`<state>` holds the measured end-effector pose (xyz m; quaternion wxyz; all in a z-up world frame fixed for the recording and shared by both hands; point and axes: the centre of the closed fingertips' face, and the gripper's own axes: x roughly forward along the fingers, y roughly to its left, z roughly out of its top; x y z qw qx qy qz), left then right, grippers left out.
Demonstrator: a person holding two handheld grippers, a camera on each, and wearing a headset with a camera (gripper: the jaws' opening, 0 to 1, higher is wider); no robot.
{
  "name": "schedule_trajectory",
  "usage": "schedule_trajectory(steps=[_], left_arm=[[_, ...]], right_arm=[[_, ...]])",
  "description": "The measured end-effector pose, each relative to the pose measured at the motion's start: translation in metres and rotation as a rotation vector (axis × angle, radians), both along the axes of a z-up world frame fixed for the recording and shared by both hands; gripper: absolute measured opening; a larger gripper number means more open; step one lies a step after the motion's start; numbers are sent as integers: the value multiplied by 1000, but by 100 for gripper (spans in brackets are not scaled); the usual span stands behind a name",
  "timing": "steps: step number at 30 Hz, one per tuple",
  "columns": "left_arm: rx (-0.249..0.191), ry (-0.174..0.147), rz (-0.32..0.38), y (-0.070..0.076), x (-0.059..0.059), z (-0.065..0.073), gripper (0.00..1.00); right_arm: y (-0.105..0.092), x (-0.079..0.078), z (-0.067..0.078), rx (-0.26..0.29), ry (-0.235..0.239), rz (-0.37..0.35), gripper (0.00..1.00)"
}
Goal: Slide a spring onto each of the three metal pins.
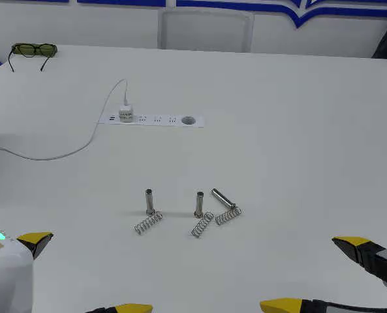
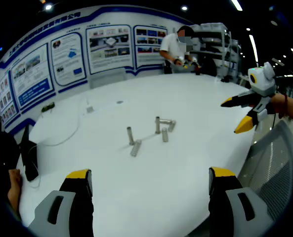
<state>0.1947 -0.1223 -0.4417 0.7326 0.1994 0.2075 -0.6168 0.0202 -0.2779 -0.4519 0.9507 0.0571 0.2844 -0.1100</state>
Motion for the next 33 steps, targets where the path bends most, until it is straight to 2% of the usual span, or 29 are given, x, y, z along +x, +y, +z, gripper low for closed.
schedule_trajectory(steps=[25, 33], left_arm=[[6, -5, -4, 0, 0, 0, 98], [0, 10, 1, 0, -1, 0, 98]], right_arm=[[1, -1, 0, 6, 4, 2, 92], [1, -3, -3, 15, 8, -9, 92]])
